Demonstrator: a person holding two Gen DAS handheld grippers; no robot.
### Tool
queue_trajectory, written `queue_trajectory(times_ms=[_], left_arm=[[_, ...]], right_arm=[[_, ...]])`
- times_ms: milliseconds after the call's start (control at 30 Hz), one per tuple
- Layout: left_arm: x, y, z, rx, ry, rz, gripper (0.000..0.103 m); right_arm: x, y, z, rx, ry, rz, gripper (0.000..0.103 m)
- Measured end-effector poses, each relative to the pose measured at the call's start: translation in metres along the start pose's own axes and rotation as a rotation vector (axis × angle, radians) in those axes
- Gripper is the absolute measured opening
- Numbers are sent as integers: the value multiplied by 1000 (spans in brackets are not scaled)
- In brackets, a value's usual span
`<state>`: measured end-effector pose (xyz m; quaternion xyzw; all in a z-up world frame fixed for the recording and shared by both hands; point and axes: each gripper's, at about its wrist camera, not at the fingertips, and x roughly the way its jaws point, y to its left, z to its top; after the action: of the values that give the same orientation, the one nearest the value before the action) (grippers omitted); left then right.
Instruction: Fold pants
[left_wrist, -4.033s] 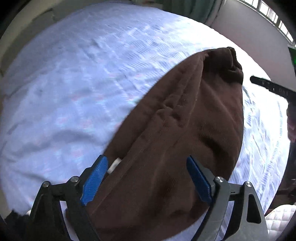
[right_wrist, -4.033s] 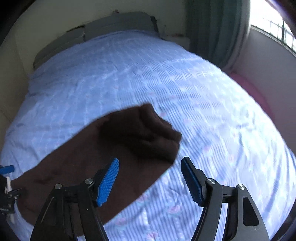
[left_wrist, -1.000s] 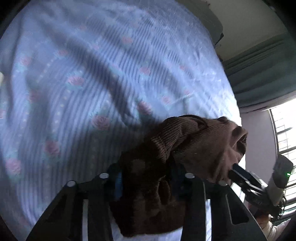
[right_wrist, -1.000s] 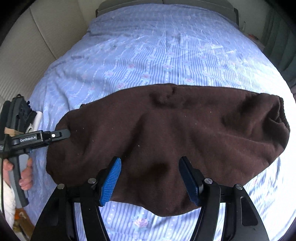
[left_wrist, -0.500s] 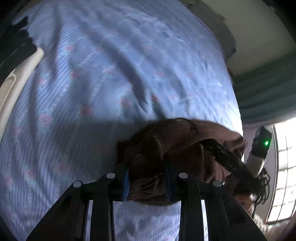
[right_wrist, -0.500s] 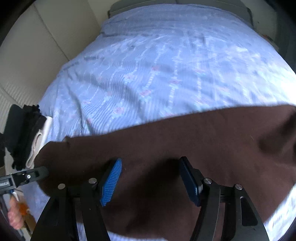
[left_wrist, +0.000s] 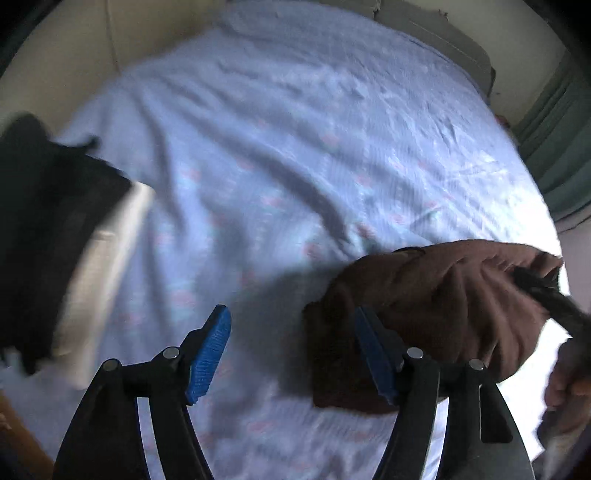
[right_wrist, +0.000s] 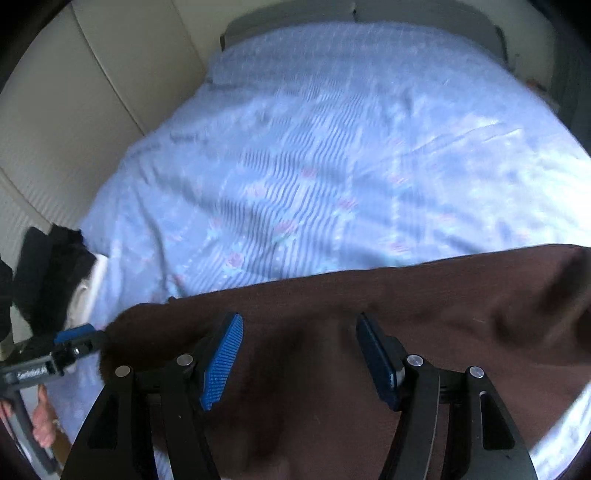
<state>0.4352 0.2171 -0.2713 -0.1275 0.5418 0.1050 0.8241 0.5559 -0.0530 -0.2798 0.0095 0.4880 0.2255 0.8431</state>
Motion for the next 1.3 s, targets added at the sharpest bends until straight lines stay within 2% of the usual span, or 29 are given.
queue_trajectory(times_ms=[100, 167, 267, 333, 467, 567, 667, 800, 867, 967, 1033, 1200, 1300], left_arm=[[-22, -9, -25, -26, 3, 6, 74], [-27, -19, -44, -59, 14, -23, 75], [-17, -30, -67, -197, 46, -89, 81], [-2, -35, -76, -296, 87, -133, 81], [24, -35, -85, -470, 105, -209, 81], [40, -31, -88, -564, 120, -253, 81], [54, -26, -87, -622, 120, -278, 81], [69, -28, -82, -627, 115, -274, 77], [77, -28, -78, -637, 132, -286, 59], [73, -24, -67, -636, 142, -281, 45], [59, -22, -59, -603, 117, -270, 38], [20, -25, -35, -511, -11, -238, 34], [18, -29, -23, -452, -24, -211, 33]], right_arm=[[-39, -12, -22, 0, -31, -19, 65], [-52, -19, -39, 6, -19, -22, 65], [-62, -28, -71, 15, 50, -7, 65], [-59, -34, -89, 9, 94, -4, 65], [-37, -44, -118, 2, 189, -6, 65], [-25, -49, -127, 29, 217, -6, 65], [-21, -52, -129, 61, 202, 4, 65], [-18, -54, -126, 80, 174, 13, 65], [-16, -52, -124, 65, 172, 17, 65], [-14, -48, -120, 34, 171, 17, 65], [-17, -45, -115, 21, 160, 26, 64], [-39, -31, -86, -54, 33, 77, 64], [-27, -35, -79, -52, 58, 111, 64]])
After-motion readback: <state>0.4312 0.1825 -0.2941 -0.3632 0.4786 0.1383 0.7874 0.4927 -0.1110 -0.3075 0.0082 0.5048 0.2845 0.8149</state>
